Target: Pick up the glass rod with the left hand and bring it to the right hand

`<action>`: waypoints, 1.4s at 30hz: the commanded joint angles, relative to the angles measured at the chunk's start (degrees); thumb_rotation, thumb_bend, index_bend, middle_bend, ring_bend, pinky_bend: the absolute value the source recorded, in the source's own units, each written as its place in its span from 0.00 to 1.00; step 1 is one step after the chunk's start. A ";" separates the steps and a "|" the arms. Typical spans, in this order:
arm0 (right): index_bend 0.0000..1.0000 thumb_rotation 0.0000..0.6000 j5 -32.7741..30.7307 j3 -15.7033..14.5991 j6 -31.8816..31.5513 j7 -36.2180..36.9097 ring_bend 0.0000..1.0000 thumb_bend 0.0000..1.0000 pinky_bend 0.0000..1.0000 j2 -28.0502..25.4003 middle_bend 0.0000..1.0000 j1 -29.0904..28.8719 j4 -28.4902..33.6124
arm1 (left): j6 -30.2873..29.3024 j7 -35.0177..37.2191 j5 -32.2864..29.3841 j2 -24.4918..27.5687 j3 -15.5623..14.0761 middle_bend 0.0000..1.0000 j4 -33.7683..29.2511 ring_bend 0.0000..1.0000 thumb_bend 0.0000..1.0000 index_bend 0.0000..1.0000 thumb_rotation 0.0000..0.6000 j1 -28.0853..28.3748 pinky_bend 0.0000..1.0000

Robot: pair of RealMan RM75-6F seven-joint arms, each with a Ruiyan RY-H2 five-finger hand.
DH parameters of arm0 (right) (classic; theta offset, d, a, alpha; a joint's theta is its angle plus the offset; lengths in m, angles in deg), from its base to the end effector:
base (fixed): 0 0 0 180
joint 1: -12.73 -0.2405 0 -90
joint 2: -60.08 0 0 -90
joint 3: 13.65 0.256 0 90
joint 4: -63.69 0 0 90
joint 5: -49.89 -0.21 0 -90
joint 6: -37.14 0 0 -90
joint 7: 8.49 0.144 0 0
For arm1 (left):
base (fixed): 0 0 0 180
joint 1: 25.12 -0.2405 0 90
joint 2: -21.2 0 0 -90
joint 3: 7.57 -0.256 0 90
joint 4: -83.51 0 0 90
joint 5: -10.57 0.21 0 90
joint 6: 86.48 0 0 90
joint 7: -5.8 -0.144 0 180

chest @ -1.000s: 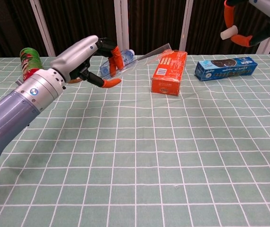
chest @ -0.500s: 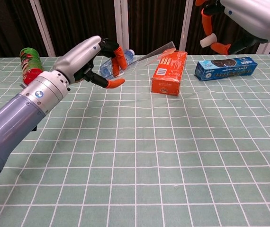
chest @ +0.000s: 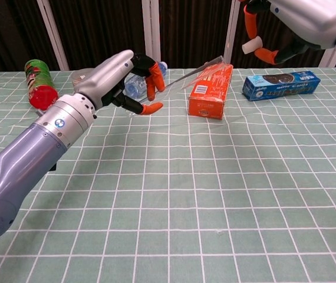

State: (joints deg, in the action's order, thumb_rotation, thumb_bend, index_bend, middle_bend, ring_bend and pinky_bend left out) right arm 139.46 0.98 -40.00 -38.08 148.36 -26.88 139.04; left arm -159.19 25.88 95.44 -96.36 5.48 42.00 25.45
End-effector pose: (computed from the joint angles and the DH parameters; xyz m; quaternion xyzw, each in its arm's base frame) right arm -0.1252 -0.3566 0.0593 0.6903 -0.0518 0.4671 0.5501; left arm -0.0884 0.3739 -0.0786 -0.6365 -0.3489 -0.6107 0.3165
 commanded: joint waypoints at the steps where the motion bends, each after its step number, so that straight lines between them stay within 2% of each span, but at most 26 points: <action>1: 0.60 1.00 -0.22 0.00 0.20 -0.39 0.05 0.42 0.00 0.37 0.22 -0.23 -0.10 | -0.04 -0.04 -0.05 0.07 0.09 0.62 -0.06 0.13 0.70 0.56 1.00 0.04 0.00; 12: 0.61 1.00 -0.55 -0.09 0.22 -1.47 0.05 0.42 0.00 2.04 0.22 -1.01 -1.12 | 0.67 -0.28 -0.88 -0.47 0.59 0.62 -0.32 0.13 0.70 0.56 1.00 0.17 0.00; 42: 0.61 1.00 -0.54 -1.20 -0.46 -2.19 0.05 0.42 0.00 2.00 0.22 -0.61 -0.11 | 0.22 -2.15 -1.50 -0.95 0.97 0.61 -3.15 0.13 0.70 0.56 1.00 -0.66 0.00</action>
State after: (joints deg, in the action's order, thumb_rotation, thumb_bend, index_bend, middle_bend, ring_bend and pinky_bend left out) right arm 138.92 -0.21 -40.45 -40.26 150.35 -27.50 138.92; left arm -158.96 23.74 93.95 -97.30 6.43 38.87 24.79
